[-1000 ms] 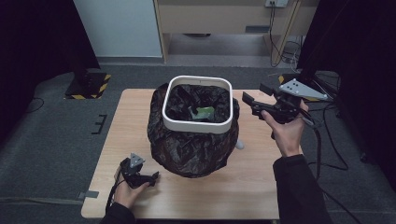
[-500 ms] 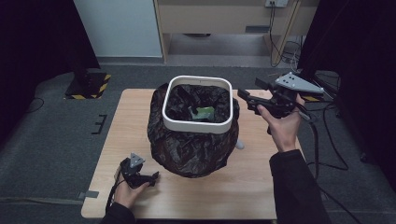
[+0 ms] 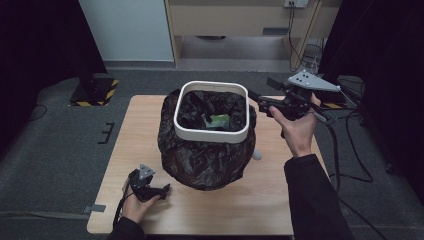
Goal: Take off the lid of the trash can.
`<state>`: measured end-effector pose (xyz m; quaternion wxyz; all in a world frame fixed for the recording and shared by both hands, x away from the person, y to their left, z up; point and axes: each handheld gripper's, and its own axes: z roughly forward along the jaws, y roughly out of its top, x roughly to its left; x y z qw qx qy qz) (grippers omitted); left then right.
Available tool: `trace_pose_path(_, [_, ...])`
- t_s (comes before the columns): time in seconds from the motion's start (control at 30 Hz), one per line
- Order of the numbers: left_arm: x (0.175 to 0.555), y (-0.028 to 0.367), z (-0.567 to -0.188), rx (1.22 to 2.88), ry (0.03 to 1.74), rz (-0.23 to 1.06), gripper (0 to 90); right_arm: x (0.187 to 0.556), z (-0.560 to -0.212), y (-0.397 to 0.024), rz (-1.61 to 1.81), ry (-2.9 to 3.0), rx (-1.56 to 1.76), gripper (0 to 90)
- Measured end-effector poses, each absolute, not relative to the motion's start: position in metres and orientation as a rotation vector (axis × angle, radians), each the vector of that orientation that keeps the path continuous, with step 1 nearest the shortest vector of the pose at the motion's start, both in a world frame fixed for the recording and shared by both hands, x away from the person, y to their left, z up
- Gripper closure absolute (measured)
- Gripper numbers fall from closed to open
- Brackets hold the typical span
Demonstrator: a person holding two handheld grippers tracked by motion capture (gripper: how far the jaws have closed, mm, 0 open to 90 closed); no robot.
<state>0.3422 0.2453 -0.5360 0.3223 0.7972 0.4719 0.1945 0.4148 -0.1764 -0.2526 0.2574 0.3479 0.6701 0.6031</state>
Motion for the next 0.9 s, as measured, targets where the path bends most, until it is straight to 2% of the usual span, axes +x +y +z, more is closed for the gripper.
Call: trace_pose_path(0.9, [0.342, 0.245, -0.536, 2.093, 1.239, 0.510, 0.0, 0.431, -0.243, -0.167, 1.661, 1.848, 0.932, 24.9])
